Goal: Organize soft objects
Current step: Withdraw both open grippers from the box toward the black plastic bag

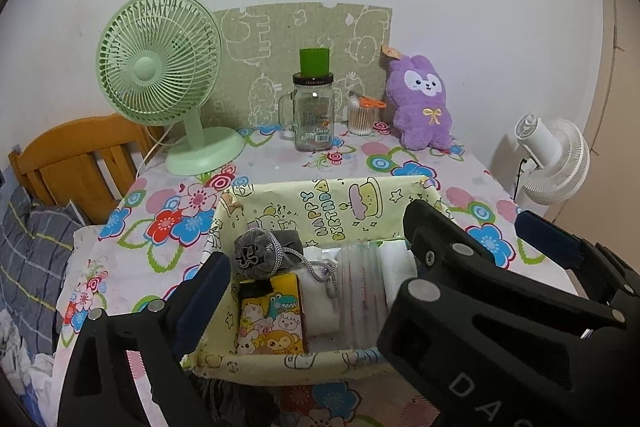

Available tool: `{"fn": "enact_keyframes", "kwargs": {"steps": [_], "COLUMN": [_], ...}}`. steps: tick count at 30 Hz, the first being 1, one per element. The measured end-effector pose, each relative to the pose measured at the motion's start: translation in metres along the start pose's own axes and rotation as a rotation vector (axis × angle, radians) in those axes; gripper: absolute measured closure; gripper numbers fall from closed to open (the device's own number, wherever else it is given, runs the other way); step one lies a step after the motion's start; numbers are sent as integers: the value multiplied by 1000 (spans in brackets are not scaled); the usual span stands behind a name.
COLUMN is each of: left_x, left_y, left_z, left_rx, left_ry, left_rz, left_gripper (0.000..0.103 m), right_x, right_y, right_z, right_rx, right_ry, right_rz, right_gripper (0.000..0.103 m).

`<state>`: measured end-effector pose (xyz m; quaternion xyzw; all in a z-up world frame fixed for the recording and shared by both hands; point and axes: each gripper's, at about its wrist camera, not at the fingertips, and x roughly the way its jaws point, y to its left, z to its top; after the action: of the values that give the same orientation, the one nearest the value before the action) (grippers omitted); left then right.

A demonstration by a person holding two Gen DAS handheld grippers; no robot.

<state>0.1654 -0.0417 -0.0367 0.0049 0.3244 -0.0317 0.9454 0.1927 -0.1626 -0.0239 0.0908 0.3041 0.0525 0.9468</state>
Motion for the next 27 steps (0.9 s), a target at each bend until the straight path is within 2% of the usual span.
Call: {"fn": "enact_keyframes", "kwargs": {"steps": [5,23,27], "left_x": [-13,-58,-69], "left_y": [0,0,0], "left_z": [-1,-15,-20], "left_rx": [0,-4,-1], "left_ry": [-23,-86,-104], "left_rz": [6,10,11], "left_gripper": [3,1,1], "right_x": [-14,-67,-80], "right_y": [1,7,8], "right_z": [-1,-13,-18], "right_rx": [-9,-37,-36], "right_ry": [-23,-89,-108], "right_rz": [-1,1,1], "right_gripper": [9,9,4]}}
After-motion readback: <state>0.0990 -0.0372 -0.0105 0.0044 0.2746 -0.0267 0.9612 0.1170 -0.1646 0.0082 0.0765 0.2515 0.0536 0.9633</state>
